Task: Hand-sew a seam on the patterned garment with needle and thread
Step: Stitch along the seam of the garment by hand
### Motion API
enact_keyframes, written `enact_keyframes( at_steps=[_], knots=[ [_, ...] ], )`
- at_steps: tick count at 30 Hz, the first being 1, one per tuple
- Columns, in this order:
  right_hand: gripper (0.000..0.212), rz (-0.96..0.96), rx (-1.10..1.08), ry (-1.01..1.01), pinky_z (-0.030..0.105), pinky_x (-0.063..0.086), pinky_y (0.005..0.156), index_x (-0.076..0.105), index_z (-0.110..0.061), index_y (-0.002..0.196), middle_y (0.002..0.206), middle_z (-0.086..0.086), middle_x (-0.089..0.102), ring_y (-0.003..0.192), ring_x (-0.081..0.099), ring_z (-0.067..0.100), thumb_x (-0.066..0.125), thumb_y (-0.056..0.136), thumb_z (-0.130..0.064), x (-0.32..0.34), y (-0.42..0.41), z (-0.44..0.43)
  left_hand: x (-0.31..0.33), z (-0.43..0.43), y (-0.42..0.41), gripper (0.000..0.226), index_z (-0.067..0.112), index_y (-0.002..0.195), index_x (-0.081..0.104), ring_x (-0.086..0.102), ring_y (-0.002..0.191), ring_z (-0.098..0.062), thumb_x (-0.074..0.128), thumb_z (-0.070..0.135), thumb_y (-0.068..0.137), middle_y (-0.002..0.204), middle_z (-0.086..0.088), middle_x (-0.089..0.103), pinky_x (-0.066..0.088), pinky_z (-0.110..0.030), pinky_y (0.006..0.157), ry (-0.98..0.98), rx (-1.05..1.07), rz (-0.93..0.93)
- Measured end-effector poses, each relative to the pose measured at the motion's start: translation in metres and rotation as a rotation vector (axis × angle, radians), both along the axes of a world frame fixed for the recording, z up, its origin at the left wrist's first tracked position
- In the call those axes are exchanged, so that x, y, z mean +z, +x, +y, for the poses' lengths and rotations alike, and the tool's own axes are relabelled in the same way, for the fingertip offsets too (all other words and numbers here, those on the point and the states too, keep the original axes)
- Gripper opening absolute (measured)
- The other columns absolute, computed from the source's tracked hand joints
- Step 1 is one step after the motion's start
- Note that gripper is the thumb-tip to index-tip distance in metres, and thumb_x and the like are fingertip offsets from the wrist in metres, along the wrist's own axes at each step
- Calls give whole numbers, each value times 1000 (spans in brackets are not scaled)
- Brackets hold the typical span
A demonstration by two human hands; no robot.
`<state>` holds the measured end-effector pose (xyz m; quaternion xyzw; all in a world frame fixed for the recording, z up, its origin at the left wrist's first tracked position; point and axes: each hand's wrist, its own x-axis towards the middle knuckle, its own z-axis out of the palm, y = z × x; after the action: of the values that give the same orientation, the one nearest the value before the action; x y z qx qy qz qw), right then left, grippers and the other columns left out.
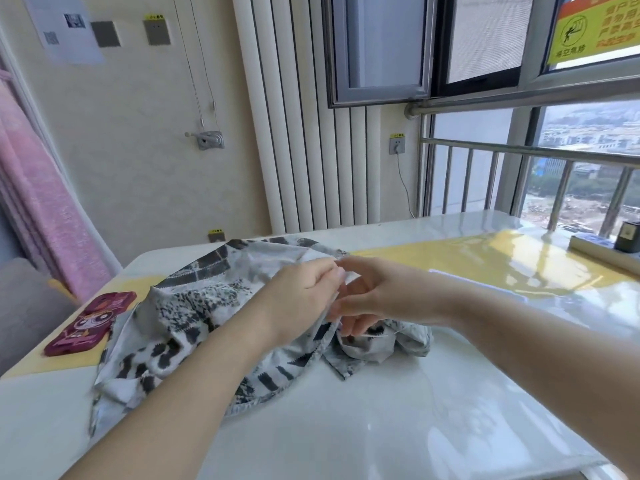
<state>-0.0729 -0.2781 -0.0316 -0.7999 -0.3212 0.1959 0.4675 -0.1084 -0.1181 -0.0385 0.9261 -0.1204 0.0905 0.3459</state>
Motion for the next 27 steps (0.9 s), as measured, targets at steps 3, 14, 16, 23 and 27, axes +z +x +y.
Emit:
enact_keyframes(
  at_steps=[3, 14, 16, 23, 27],
  knots=[
    [15, -79, -63, -47, 23, 50, 58, 62, -5, 91, 58, -2, 56, 54, 59, 12, 57, 94, -19, -2, 7, -3, 2, 3, 0, 24, 27, 89, 57, 60, 83, -9, 37, 37, 99, 81, 10, 65, 49, -34, 84, -33, -26, 0],
    [17, -409, -158, -328, 20, 52, 61, 72, -16, 84, 55, -4, 61, 54, 65, 9, 59, 92, -24, -4, 8, -18, -1, 28, -8, 15, 28, 89, 67, 60, 70, 5, 58, 18, 93, 79, 15, 71, 43, -6, 66, -132, -13, 69],
    [19, -426, -143, -389, 19, 51, 62, 72, -11, 84, 61, 0, 66, 56, 66, 10, 58, 92, -22, -6, 6, -19, -2, 29, -8, 14, 29, 90, 67, 62, 75, 3, 58, 19, 94, 81, 16, 72, 45, -11, 71, -135, -6, 73],
    [60, -629, -148, -574, 20, 42, 94, 47, -26, 137, 128, -7, 60, 115, 55, 9, 64, 83, -47, -2, 2, -18, 1, 14, -10, 9, 36, 100, 58, 49, 62, 19, 54, 30, 95, 89, 24, 68, 39, -22, 62, 301, 59, -87],
    [29, -619, -177, -267, 13, 48, 75, 67, -20, 106, 100, -8, 72, 87, 64, 1, 66, 84, -38, -6, 1, -7, 6, 0, -8, 13, 40, 109, 48, 49, 71, -2, 47, 37, 97, 95, 23, 65, 40, -28, 77, 502, 62, -231]
  ],
)
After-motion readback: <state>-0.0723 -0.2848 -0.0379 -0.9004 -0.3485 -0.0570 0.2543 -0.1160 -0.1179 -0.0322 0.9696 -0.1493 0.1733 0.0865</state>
